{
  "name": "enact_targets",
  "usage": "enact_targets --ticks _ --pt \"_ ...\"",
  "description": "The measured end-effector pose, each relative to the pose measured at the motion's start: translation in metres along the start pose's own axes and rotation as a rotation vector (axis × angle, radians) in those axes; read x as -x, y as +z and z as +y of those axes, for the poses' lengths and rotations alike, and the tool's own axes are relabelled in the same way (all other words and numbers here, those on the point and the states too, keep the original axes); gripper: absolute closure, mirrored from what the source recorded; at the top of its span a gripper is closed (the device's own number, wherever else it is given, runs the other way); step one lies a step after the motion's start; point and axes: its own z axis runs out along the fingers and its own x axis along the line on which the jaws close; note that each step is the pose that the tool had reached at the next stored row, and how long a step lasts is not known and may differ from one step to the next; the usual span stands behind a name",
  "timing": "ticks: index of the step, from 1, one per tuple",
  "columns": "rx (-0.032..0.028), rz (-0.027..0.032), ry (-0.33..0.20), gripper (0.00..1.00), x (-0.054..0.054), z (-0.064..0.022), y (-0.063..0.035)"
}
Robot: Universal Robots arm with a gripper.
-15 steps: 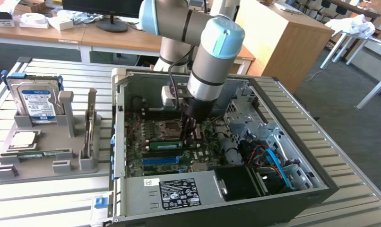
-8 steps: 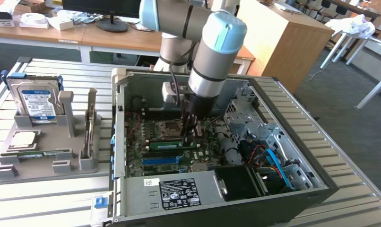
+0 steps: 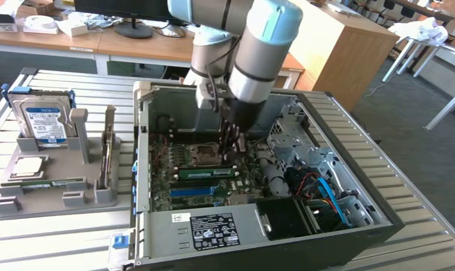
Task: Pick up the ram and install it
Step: 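Insert the ram into the slot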
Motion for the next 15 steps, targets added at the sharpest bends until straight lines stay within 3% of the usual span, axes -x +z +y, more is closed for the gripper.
enact_targets --ticks 10,15 --pt "-0.0001 0.0 0.0 0.63 0.001 0.0012 -0.0337" --pt "-0.0015 -0.0001 0.0 0.63 0.001 0.0016 -0.0457"
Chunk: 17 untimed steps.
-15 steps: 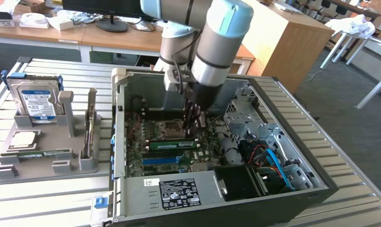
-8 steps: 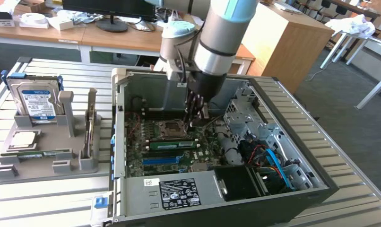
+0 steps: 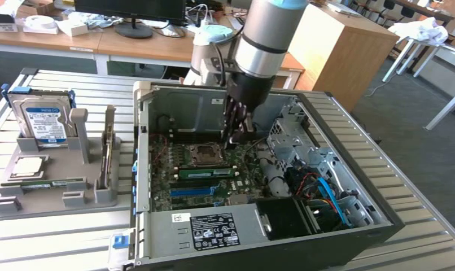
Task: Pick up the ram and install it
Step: 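Insert the ram into the slot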
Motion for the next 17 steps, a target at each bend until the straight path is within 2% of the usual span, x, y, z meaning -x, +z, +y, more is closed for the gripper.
enact_targets --ticks 12,17 --pt "-0.0093 -0.0002 0.0 0.63 0.0 0.0023 -0.0171" --pt "-0.0106 -0.0001 0.0 0.63 0.0 0.0029 -0.0254"
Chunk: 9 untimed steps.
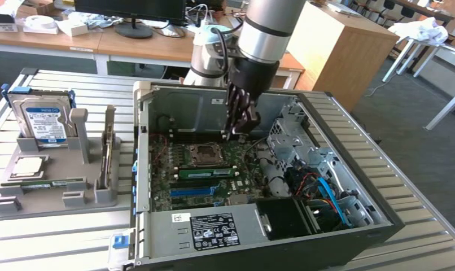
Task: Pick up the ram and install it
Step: 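Insert the ram into the slot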
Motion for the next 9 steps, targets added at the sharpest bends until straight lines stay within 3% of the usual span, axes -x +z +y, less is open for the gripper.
enact_targets --ticks 9 --pt "-0.0005 0.0 0.0 0.63 0.0 0.0005 -0.0152"
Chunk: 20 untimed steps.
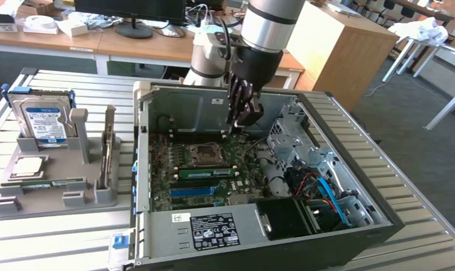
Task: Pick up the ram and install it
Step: 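Insert the ram into the slot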
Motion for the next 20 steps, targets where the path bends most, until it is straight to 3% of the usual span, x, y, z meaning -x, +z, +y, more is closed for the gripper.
enact_targets --ticks 20 --pt "-0.0005 -0.0001 0.0 0.63 0.0 0.0007 -0.0245"
